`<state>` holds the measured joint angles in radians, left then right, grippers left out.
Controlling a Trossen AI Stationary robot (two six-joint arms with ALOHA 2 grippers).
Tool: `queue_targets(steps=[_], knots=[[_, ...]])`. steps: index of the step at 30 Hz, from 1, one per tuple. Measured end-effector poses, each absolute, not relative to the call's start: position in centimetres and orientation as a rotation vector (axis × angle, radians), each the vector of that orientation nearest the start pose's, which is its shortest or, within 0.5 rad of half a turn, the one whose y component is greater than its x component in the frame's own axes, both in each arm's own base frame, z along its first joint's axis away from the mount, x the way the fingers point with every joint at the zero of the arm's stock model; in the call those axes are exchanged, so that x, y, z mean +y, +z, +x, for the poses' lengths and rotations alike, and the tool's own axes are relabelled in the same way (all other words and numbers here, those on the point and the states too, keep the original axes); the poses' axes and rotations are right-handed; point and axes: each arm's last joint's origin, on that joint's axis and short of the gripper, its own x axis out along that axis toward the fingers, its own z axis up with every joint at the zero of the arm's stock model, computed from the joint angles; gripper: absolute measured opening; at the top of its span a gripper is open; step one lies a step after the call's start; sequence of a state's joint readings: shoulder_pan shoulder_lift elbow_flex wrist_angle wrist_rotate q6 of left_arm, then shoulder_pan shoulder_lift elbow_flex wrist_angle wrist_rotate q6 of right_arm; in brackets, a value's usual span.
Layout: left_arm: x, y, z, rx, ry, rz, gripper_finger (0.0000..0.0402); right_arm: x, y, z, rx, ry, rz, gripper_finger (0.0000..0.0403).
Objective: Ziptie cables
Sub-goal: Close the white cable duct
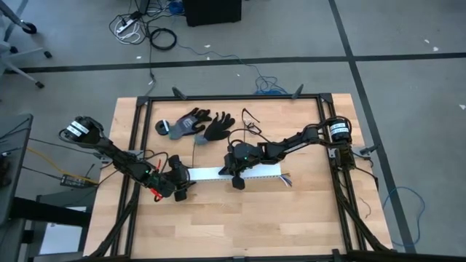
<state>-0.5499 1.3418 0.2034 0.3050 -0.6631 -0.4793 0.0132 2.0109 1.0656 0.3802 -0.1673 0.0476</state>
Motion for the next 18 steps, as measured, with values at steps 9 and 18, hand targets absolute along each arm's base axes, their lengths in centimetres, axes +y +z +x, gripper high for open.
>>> queue_targets(steps=[9, 18], knots=[[-7.8, 9.6, 16.1, 0.645, 0.258, 0.019, 0.0286, 1.5, 13.8, 40.6, 0.512, 0.180, 0.081, 0.0000], [-7.8, 9.5, 16.0, 0.652, 0.255, 0.021, 0.0285, 2.4, 17.3, 40.1, 0.428, 0.185, 0.052, 0.0000]])
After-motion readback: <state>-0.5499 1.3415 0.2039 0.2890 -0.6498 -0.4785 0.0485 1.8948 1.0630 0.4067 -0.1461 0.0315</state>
